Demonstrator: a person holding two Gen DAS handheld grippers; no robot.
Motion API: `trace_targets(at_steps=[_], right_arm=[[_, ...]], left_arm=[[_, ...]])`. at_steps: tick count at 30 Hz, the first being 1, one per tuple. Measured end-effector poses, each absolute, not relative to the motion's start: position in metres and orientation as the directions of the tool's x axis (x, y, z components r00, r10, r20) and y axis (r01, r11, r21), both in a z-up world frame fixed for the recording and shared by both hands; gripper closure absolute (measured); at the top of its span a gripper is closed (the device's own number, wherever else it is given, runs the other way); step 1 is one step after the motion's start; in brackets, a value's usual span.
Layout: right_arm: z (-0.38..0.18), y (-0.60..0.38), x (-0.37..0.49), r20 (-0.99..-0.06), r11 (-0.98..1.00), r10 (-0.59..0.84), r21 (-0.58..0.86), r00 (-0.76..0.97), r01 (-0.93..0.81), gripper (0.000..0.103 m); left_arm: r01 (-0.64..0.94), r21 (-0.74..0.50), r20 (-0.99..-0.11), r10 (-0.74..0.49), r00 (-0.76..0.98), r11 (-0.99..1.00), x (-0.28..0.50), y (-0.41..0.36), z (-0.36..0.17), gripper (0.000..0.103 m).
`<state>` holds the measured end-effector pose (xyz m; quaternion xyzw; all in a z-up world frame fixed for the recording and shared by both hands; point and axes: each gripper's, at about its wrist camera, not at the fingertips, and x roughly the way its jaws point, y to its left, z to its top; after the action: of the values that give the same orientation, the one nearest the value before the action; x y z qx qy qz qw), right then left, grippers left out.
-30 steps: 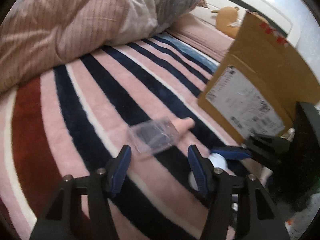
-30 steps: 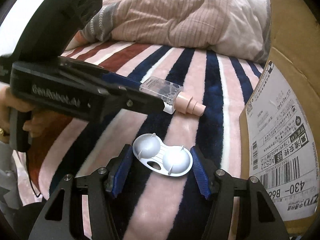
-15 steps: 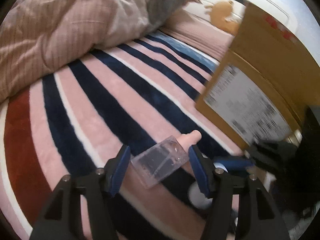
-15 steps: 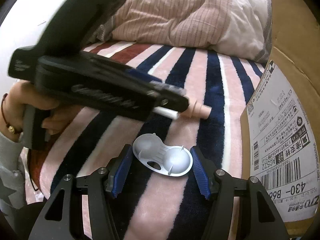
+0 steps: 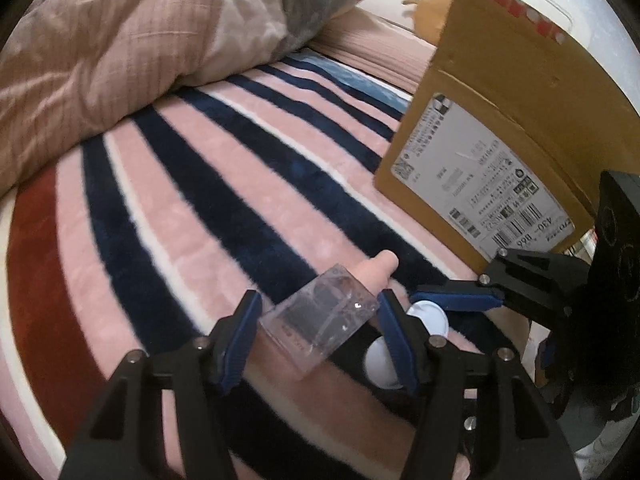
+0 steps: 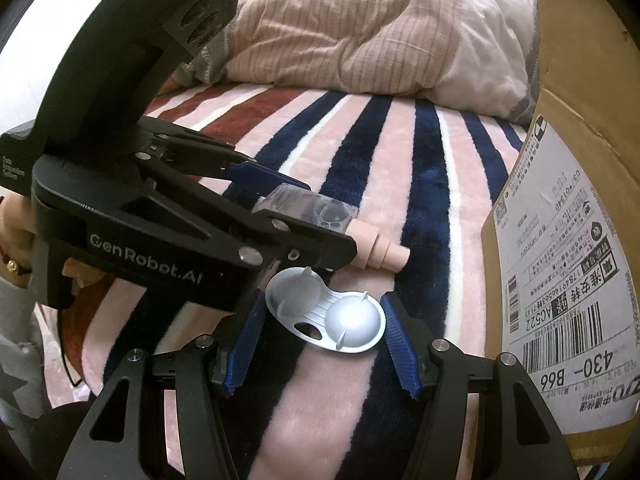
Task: Organize rigid objects
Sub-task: 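Grasp the clear plastic case with the left gripper while the right holds the lens case, then lower both cases into the cardboard box while both grippers open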
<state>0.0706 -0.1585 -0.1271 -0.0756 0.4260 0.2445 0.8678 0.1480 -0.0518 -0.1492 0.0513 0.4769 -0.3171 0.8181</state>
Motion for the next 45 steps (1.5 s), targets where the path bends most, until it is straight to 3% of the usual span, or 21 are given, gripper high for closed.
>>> trace_targets(at_steps=[7,10,14,17,20,21,23,24,25,34,45], right_arm=[[-0.127,-0.160,0.068,-0.775,0.870,0.363,0.084,0.517,-0.486,0.048],[-0.126,-0.160,0.067,-0.774,0.867,0.372,0.092,0.512,-0.490,0.048],[-0.127,-0.158,0.065,-0.777,0.862,0.366,0.076,0.512,-0.501,0.048],[-0.126,-0.159,0.064,-0.778,0.860,0.372,0.082,0.507,-0.504,0.048],[-0.126,-0.159,0.063,-0.777,0.858,0.371,0.079,0.508,-0.507,0.048],[-0.126,-0.159,0.063,-0.777,0.858,0.371,0.078,0.509,-0.507,0.048],[-0.126,-0.159,0.063,-0.776,0.859,0.372,0.079,0.510,-0.507,0.048],[-0.126,-0.158,0.064,-0.775,0.858,0.373,0.079,0.510,-0.508,0.048],[-0.127,-0.158,0.065,-0.774,0.857,0.374,0.077,0.512,-0.510,0.048],[-0.117,-0.157,0.058,-0.760,0.849,0.388,0.075,0.521,-0.523,0.048],[-0.029,-0.160,0.011,-0.617,0.770,0.545,0.103,0.567,-0.629,0.048]], left_arm=[[0.392,-0.160,-0.805,-0.349,0.479,0.906,0.117,-0.021,-0.142,0.047],[0.302,-0.212,-0.811,-0.340,0.477,0.929,0.108,0.001,-0.146,0.047],[0.328,-0.240,-0.806,-0.376,0.457,0.914,0.094,0.007,-0.145,0.035],[0.387,-0.239,-0.798,-0.407,0.444,0.890,0.085,0.002,-0.143,0.034],[0.363,-0.162,-0.797,-0.338,0.500,0.918,0.090,0.002,-0.141,0.034],[0.353,-0.138,-0.796,-0.315,0.517,0.925,0.092,0.003,-0.141,0.036],[0.364,-0.156,-0.795,-0.336,0.506,0.918,0.100,0.001,-0.146,0.049],[0.387,-0.179,-0.793,-0.365,0.487,0.905,0.101,-0.002,-0.149,0.065],[0.400,-0.178,-0.794,-0.371,0.481,0.899,0.106,-0.005,-0.152,0.072],[0.352,-0.151,-0.763,-0.335,0.552,0.924,0.090,0.006,-0.133,0.073],[0.314,-0.030,-0.663,-0.254,0.704,0.949,0.033,-0.003,-0.017,0.073]])
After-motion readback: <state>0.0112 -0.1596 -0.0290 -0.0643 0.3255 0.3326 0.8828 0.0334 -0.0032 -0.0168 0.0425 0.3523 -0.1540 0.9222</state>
